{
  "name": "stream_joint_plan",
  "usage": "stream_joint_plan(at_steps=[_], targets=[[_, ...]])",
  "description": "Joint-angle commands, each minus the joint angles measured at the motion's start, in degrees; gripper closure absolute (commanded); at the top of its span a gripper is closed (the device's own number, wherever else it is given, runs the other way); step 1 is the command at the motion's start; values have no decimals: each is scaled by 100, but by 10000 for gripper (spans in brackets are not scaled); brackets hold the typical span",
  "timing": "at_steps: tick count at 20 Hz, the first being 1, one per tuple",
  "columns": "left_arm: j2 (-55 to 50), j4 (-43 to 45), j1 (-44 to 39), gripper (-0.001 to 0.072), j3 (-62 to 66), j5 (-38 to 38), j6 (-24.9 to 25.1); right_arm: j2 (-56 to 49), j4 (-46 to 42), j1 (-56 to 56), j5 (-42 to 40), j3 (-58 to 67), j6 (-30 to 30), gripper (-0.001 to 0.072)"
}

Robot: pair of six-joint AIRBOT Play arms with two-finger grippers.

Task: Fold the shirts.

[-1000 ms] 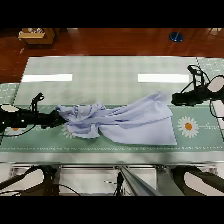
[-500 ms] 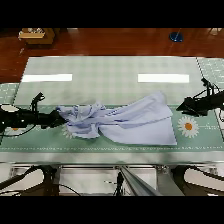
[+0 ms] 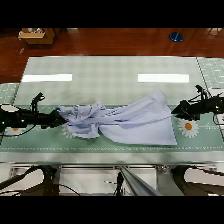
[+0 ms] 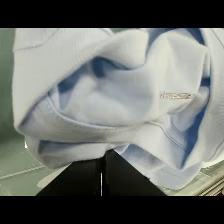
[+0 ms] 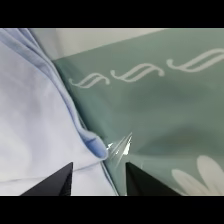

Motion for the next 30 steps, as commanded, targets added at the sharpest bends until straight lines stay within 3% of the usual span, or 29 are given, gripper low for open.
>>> stream_joint_plan(at_steps=[1,4,6,7,11,19,30], targets=[[4,0,4,683,7,2,4,-35,166,-4,-304,-256,-4,316],[4,0,4,682,7,2,4,-35,275,-4,-542,-369,-7,420],[4,0,4,683,7,0,2,-33,498,-4,-702,-367,-9,578],[4,0,4,682,7,0,4,-26,592,-4,-704,-367,-13,621],[4,0,7,683,9,-4,4,199,564,-11,-516,-256,-114,694],[42,2,7,684,953,-979,-7,1029,420,-9,-125,487,-136,701],[1025,0,4,684,4201,-2310,-973,2542,874,-9,92,1797,33,701]])
